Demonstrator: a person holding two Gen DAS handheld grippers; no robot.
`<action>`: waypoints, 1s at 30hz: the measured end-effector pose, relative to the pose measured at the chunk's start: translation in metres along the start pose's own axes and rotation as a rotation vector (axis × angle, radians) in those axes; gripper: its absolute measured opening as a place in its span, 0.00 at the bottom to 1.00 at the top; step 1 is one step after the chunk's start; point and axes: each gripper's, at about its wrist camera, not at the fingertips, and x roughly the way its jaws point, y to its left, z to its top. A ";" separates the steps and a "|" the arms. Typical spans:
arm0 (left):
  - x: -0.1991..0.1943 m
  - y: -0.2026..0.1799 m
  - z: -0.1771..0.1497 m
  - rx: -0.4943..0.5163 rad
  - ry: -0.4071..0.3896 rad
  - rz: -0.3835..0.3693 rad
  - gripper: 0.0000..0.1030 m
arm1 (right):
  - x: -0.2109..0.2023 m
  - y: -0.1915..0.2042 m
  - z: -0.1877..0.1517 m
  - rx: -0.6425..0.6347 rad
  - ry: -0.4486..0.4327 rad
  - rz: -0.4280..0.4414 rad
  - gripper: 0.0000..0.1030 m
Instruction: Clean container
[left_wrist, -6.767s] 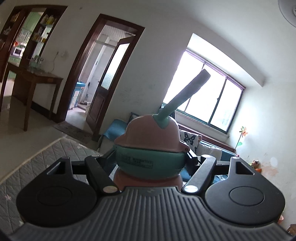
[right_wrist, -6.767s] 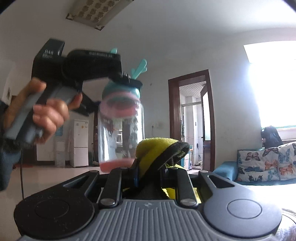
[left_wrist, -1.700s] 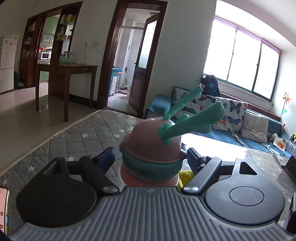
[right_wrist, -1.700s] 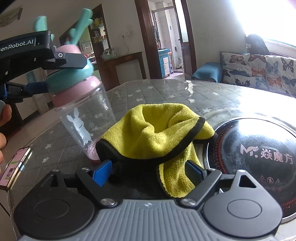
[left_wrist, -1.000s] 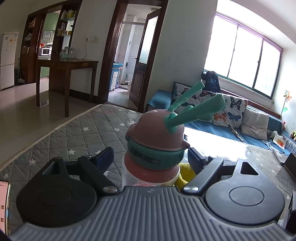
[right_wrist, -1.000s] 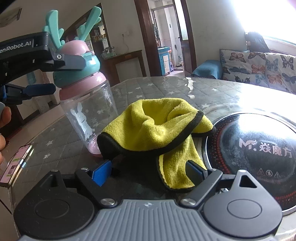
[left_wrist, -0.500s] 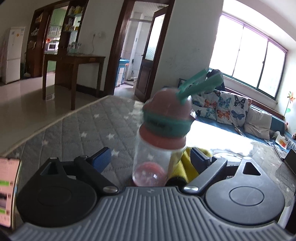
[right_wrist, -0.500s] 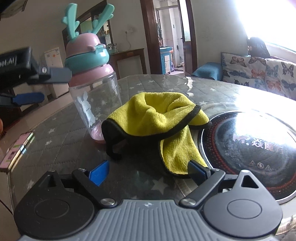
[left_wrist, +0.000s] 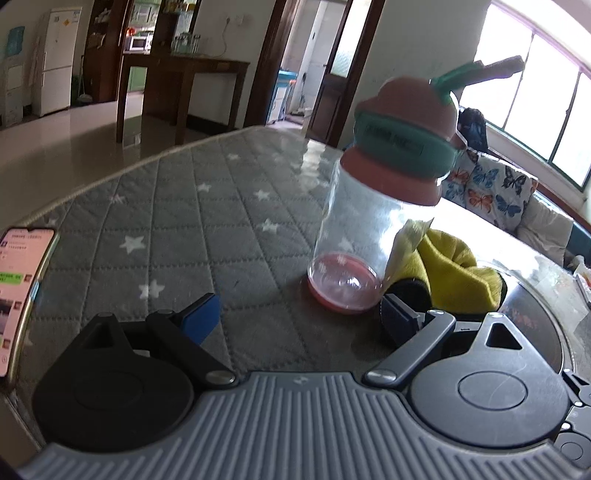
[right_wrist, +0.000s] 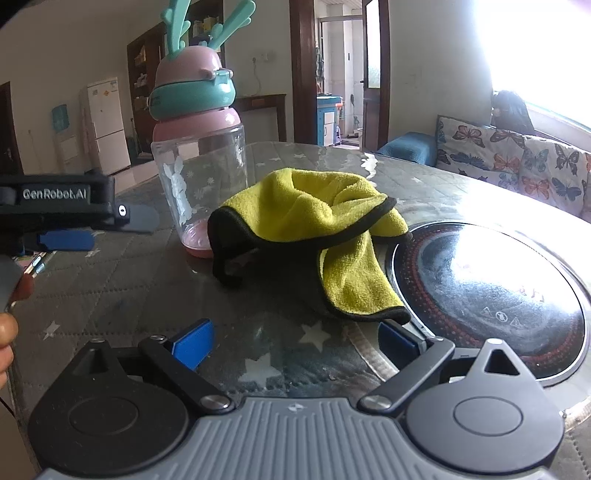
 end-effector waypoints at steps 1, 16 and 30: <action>0.001 -0.002 -0.003 0.003 0.003 0.005 0.91 | 0.001 0.000 0.000 0.001 0.005 -0.001 0.97; 0.018 -0.008 -0.010 0.023 0.062 0.086 0.91 | 0.007 0.001 -0.005 -0.019 0.064 -0.022 1.00; 0.035 -0.019 -0.017 0.055 0.053 0.151 1.00 | 0.007 -0.003 -0.006 -0.019 0.062 -0.020 1.00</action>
